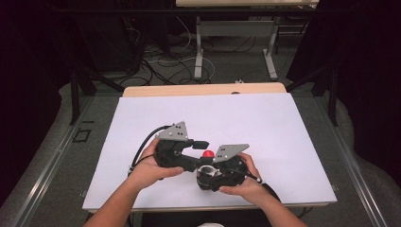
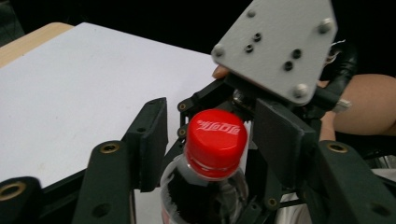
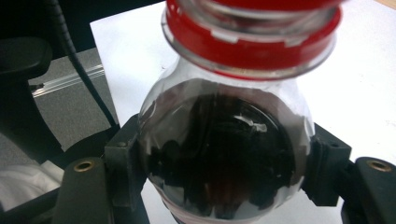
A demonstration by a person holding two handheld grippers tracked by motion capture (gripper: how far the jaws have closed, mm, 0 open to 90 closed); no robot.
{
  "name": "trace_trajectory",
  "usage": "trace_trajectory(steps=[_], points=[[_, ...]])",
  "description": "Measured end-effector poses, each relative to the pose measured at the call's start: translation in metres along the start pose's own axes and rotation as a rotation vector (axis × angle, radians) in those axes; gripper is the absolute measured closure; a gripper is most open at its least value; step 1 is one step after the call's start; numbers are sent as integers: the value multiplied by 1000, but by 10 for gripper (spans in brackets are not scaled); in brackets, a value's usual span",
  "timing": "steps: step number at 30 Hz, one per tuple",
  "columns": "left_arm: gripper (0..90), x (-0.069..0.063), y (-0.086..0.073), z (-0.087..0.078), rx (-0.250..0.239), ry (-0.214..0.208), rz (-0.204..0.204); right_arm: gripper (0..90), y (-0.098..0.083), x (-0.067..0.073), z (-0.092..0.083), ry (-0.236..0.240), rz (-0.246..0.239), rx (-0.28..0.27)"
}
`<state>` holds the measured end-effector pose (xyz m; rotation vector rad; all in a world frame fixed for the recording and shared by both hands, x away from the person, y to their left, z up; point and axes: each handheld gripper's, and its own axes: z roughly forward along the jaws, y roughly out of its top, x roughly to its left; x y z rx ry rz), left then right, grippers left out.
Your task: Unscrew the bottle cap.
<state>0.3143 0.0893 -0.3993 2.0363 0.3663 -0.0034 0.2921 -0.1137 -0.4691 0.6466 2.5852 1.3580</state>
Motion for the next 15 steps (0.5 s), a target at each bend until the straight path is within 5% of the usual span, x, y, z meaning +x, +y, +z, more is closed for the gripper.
trace_trajectory(steps=[9,15], points=[[507,7,-3,3,-15,-80,-17,296,0,2,0,12,-18,0],[550,2,-1,7,-9,-58,1,296,0,2,1,18,-13,8]])
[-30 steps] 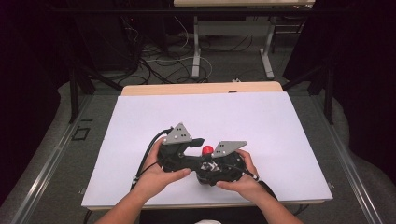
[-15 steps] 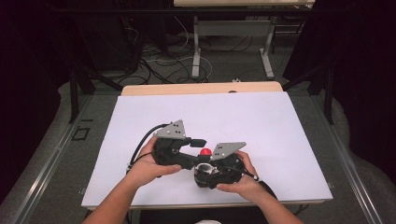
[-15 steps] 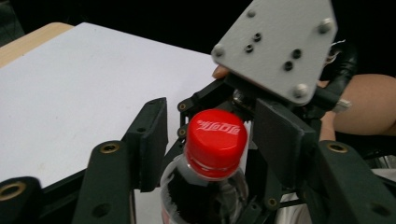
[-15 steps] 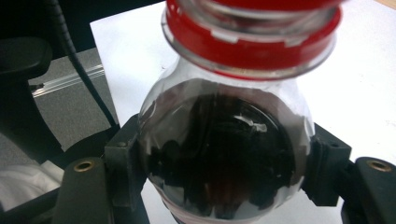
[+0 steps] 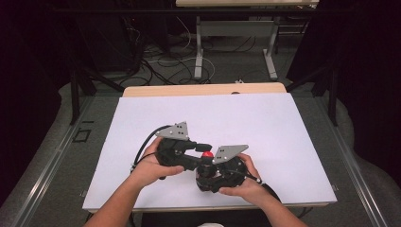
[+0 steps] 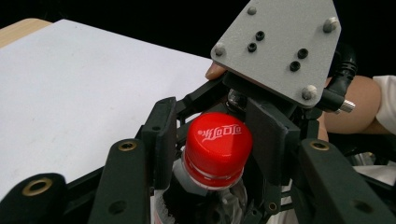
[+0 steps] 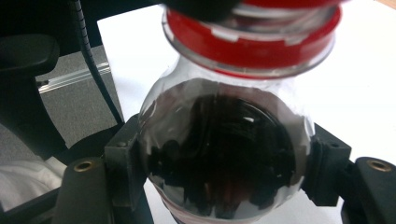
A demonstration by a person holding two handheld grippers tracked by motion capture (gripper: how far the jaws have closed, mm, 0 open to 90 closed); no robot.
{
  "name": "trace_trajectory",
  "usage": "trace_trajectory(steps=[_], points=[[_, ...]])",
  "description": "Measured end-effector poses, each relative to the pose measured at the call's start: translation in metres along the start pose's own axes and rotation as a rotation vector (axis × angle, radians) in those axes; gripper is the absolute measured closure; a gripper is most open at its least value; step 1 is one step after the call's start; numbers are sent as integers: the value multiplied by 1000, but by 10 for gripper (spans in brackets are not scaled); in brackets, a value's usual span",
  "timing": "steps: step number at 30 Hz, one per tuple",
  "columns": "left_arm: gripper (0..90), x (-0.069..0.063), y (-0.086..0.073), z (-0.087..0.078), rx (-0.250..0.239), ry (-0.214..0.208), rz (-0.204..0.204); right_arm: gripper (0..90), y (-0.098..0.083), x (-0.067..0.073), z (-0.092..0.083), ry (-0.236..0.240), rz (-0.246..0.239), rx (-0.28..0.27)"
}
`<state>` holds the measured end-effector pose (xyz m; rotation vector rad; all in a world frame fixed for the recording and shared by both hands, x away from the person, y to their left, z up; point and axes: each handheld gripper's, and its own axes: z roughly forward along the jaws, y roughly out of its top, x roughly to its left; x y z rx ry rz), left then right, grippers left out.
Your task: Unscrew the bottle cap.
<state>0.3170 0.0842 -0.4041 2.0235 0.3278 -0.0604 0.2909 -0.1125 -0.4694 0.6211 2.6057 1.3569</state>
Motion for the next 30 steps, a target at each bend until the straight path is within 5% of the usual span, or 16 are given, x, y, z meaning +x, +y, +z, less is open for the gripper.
trace_trajectory(steps=[3,8,19,25,30], points=[[591,-5,1,3,6,29,17,296,0,0,1,-2,-3,-4],[611,-17,3,6,10,148,18,296,-1,-1,1,-24,7,-3],[614,-43,9,20,3,415,-88,296,0,-1,0,-87,27,15],[615,-42,12,22,-11,439,-156,297,-1,-2,-1,-112,52,11],[615,-42,13,23,-18,460,-162,297,-2,-3,0,-140,47,4]])
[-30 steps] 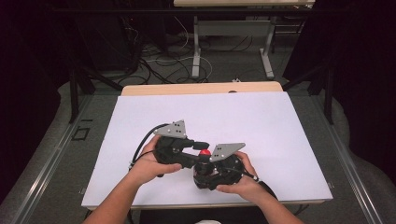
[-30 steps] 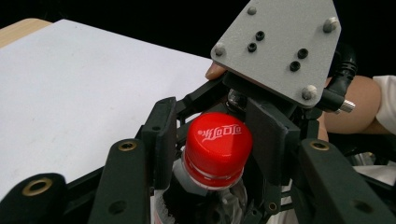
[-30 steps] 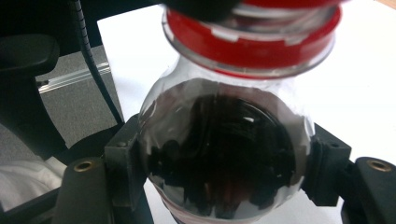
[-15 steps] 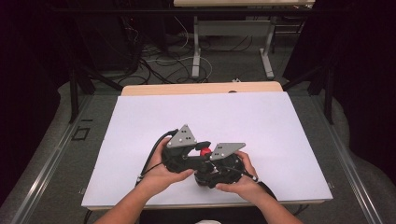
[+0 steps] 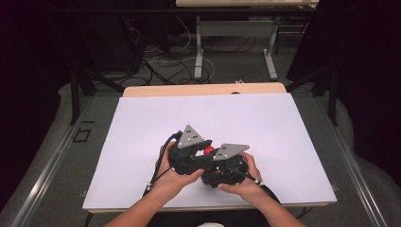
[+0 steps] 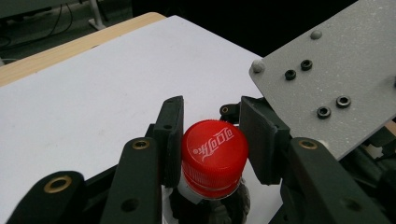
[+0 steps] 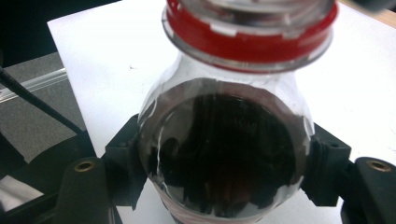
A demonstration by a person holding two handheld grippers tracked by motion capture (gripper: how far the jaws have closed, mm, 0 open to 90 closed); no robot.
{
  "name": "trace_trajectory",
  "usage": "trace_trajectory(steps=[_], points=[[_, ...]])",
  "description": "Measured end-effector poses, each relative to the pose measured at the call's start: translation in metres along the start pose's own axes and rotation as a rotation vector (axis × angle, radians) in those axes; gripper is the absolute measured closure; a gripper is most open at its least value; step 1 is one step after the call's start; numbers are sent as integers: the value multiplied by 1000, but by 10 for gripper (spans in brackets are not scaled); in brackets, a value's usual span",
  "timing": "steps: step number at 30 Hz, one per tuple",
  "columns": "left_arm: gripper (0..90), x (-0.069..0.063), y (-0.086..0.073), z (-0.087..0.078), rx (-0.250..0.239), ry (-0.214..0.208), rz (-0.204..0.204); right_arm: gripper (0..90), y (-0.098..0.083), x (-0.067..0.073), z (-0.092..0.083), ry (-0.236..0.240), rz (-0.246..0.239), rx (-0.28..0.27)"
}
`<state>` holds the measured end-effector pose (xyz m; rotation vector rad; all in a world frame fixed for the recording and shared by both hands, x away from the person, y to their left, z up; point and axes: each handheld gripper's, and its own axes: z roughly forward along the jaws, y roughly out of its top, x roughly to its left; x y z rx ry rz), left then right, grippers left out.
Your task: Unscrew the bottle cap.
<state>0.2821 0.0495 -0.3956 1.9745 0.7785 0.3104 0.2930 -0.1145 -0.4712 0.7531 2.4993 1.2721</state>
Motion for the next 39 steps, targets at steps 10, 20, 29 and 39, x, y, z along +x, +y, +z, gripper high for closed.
trace_trajectory(steps=[10,20,29,39], points=[[615,1,1,0,16,-4,31,297,0,0,1,6,5,16],[615,4,3,-5,2,-20,55,297,0,-2,0,39,9,1],[615,10,12,-16,-13,-2,57,297,-1,-4,1,44,16,-1],[615,25,10,-21,-20,32,30,297,-2,-7,0,29,24,-5]])
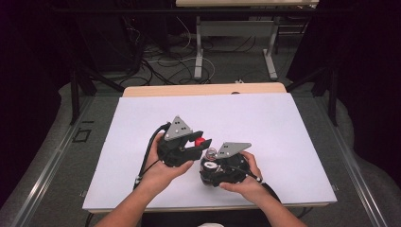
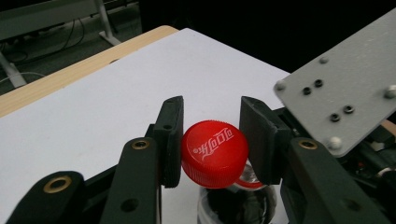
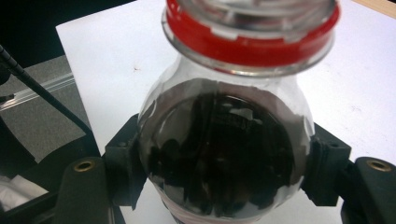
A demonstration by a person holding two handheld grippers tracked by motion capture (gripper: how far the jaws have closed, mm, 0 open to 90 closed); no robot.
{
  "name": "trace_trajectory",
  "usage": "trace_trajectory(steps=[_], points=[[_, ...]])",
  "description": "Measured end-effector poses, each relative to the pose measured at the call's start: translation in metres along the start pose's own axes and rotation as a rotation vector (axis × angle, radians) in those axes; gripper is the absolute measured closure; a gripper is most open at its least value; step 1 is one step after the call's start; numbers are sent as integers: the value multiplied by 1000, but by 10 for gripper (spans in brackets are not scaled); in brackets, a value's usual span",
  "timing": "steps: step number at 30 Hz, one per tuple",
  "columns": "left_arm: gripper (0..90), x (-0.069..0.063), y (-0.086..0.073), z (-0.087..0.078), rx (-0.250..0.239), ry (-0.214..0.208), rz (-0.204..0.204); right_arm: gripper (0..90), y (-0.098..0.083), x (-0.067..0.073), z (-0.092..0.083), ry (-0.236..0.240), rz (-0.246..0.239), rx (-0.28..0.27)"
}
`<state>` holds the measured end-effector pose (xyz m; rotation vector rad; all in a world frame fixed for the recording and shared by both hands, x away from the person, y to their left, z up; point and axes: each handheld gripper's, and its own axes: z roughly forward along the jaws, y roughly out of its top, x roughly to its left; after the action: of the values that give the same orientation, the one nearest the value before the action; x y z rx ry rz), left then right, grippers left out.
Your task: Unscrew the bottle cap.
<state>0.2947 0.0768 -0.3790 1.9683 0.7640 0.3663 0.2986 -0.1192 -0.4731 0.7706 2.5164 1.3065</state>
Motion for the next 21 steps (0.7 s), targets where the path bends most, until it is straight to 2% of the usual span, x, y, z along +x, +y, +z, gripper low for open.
trace_trajectory(steps=[3,6,10,14,15,21], points=[[615,10,-5,0,2,35,-13,297,0,-3,0,-17,-8,-11],[615,22,-13,1,6,54,-43,297,-2,-6,0,-33,2,-6],[615,37,-25,1,11,97,-62,296,-3,-10,2,-45,10,-3],[614,52,-39,-1,22,111,-92,297,-2,-15,2,-58,8,12],[615,55,-43,-2,21,114,-100,297,-2,-17,4,-68,6,-9],[614,72,-61,-7,15,141,-142,297,4,-32,4,-107,20,-11]])
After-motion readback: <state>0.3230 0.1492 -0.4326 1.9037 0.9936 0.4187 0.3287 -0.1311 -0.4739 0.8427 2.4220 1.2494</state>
